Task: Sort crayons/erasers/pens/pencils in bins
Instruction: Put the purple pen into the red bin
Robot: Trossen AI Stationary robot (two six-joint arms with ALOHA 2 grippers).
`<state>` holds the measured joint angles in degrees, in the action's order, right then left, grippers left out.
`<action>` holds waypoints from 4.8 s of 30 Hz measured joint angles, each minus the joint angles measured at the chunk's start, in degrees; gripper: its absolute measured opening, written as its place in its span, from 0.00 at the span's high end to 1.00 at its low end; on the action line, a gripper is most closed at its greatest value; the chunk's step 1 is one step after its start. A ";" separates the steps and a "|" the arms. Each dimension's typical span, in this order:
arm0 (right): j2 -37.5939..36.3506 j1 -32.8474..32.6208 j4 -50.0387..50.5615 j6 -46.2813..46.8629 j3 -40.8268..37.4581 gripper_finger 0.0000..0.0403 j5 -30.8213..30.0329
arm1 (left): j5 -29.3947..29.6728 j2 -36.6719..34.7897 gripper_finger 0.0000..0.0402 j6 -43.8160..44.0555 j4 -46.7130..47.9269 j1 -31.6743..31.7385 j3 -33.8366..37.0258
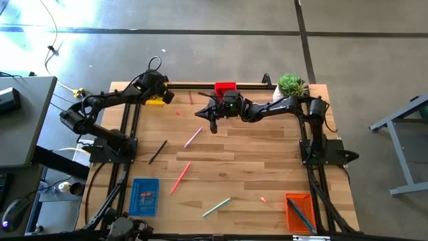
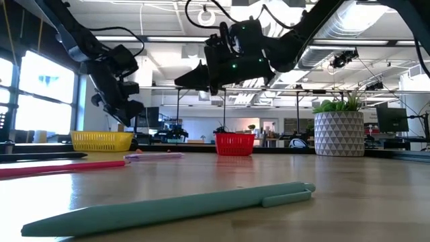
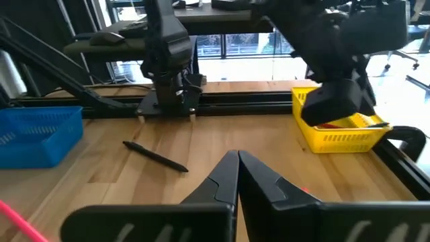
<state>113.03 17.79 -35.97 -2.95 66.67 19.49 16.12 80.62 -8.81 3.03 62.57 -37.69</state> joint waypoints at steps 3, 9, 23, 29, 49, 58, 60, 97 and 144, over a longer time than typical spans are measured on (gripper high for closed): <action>0.00 -0.32 0.06 -0.07 0.00 1.00 0.00 | -0.02 -0.24 0.78 -0.42 0.05 0.00 0.00; 0.00 -0.01 1.07 -0.08 0.00 1.00 0.00 | -0.34 -5.29 0.79 0.03 -1.18 -2.06 0.17; -8.14 0.93 19.27 -8.60 -0.07 1.00 -5.64 | -20.83 -12.42 0.99 3.04 -22.10 -19.56 9.37; -7.23 -1.20 16.48 -7.52 -0.44 1.00 -6.28 | -24.57 -10.51 1.00 3.39 -27.20 -28.13 11.41; -15.17 -1.28 -37.97 4.22 -38.70 1.00 -13.16 | -10.84 -1.07 0.76 25.49 2.65 -45.59 2.48; -19.17 -2.64 -38.04 4.29 -42.76 1.00 -15.44 | -9.55 8.71 0.67 28.91 6.18 -46.23 -2.04; -19.23 -2.95 -38.02 4.18 -42.82 1.00 -15.65 | -10.07 10.24 0.66 28.80 7.10 -46.31 -2.49; -19.17 -2.96 -37.51 4.49 -42.80 1.00 -15.58 | -16.57 14.99 0.99 42.12 -22.99 -42.69 -3.61; -34.42 -22.09 55.79 29.37 -20.15 1.00 -40.66 | -24.46 27.39 1.00 21.85 -89.10 -34.73 6.53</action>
<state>78.61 -4.30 19.82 26.41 46.52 -21.17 -8.34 108.01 13.04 -86.07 27.83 -31.16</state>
